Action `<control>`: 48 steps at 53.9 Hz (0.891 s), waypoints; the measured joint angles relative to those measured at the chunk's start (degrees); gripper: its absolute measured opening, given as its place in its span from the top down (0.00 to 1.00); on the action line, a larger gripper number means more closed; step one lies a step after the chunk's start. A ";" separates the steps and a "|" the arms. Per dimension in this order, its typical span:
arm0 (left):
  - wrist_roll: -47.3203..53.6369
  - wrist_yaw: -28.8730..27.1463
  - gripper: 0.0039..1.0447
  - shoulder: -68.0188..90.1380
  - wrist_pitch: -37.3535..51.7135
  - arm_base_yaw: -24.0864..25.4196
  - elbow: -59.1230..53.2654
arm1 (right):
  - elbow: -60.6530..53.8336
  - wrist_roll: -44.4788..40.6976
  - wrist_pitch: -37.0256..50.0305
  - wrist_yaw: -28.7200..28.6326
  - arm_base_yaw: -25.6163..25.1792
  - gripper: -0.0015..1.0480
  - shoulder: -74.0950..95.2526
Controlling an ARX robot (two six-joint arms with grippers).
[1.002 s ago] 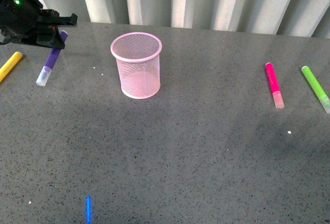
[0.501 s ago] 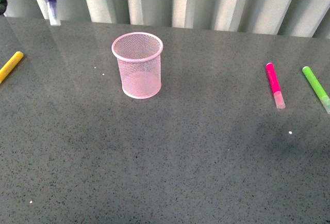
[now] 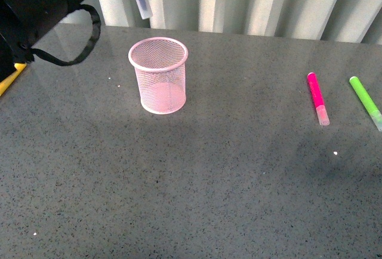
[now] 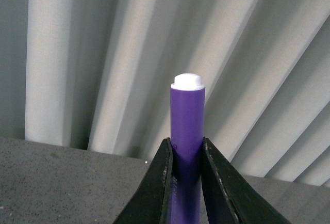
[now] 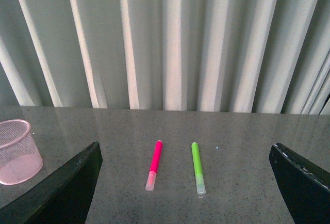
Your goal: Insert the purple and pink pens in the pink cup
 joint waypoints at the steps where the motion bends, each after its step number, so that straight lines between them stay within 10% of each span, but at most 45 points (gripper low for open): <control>1: 0.33 -0.42 0.88 0.72 0.55 -0.59 0.00 | 0.00 0.00 0.00 0.00 0.00 0.07 0.00; 48: 7.50 -2.23 0.88 13.81 4.46 -3.34 5.05 | 0.00 0.00 0.00 0.00 0.00 0.07 0.00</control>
